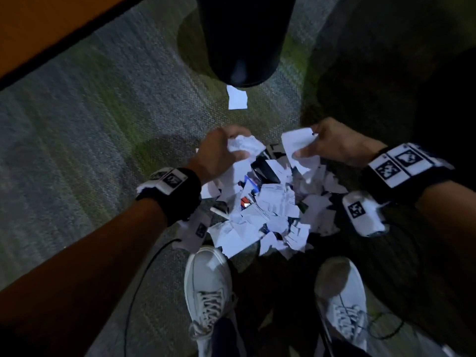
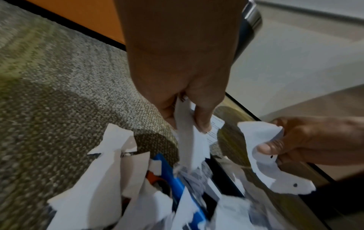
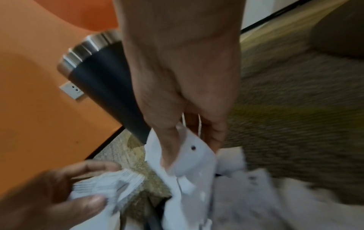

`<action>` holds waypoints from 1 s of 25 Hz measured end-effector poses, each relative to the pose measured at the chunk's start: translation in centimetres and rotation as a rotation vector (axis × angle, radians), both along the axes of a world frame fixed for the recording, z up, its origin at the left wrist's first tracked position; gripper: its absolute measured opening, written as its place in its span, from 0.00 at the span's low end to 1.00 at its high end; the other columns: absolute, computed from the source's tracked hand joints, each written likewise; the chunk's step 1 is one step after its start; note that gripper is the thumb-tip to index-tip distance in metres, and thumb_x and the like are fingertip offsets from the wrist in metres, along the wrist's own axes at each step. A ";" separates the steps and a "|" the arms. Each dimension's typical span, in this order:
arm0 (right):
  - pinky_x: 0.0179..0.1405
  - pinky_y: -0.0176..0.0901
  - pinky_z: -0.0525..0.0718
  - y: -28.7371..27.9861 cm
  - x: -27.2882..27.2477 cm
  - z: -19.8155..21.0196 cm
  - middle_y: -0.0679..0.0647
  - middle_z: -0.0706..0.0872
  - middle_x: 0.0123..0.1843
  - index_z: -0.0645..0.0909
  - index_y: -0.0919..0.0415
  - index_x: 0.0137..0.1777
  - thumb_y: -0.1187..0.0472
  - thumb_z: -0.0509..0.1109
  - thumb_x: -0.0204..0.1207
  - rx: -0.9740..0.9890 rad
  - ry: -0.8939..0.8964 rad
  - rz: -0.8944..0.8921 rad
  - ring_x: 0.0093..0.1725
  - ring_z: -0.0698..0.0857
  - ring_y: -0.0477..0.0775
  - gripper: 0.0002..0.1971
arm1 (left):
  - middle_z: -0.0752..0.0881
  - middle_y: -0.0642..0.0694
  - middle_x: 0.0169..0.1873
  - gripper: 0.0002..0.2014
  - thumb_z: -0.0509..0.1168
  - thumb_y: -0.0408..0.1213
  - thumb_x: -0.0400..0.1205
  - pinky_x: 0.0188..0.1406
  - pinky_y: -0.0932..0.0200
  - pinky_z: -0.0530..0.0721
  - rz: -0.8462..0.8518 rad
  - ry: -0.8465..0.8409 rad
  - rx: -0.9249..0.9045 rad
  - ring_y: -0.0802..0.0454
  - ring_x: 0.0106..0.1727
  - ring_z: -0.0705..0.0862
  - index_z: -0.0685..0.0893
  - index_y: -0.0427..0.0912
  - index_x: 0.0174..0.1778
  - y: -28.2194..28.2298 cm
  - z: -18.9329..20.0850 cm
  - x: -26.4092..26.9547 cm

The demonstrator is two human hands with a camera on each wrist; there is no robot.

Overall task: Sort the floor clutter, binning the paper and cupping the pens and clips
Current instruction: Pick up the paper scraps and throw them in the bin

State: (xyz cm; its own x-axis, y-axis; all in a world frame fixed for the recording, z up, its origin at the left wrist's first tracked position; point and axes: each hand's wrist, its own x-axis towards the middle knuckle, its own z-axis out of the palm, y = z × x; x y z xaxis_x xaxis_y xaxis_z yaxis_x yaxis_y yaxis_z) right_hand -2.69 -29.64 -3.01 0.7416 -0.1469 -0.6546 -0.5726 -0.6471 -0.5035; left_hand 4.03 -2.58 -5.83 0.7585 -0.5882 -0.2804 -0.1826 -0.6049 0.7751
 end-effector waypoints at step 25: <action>0.27 0.34 0.75 0.8 -9.0 -3.4 0.51 0.84 0.36 0.82 0.57 0.37 0.66 0.80 0.68 -0.054 -0.237 -0.139 0.36 0.83 0.49 0.09 | 0.83 0.43 0.31 0.15 0.77 0.44 0.74 0.40 0.52 0.84 -0.165 -0.039 0.302 0.46 0.34 0.82 0.84 0.36 0.44 -2.9 -2.9 -8.7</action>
